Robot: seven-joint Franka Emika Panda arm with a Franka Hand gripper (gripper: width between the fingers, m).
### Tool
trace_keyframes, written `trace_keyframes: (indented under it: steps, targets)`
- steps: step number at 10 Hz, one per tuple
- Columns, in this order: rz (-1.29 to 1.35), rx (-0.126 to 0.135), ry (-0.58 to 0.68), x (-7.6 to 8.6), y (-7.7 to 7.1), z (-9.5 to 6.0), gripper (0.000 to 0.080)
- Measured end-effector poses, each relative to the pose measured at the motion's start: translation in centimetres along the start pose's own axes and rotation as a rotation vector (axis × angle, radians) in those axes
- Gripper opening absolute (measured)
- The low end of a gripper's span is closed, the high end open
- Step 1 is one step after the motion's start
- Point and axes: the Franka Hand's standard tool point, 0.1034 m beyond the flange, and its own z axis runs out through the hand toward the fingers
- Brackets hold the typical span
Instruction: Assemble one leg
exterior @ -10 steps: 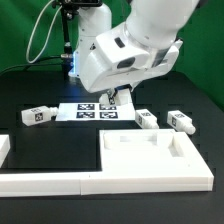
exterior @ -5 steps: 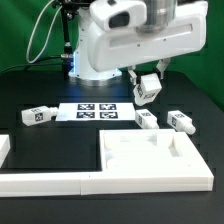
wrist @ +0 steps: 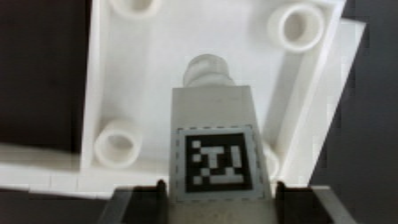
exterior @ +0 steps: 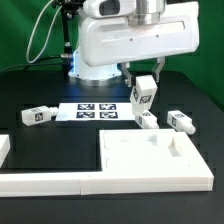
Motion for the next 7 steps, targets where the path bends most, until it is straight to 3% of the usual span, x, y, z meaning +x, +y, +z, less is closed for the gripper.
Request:
trace_keyframes:
  steps: [1, 2, 4, 7]
  targets:
    - [-0.039, -0.039, 0.148, 2.2, 0.1, -0.2, 0.0284]
    - [-0.064, -0.083, 0.265, 2.5, 0.7, 0.4, 0.0284]
    - [-0.083, -0.127, 0.365, 1.9, 1.4, 0.6, 0.0284]
    - [-0.077, -0.125, 0.363, 1.6, 1.1, 1.4, 0.0284]
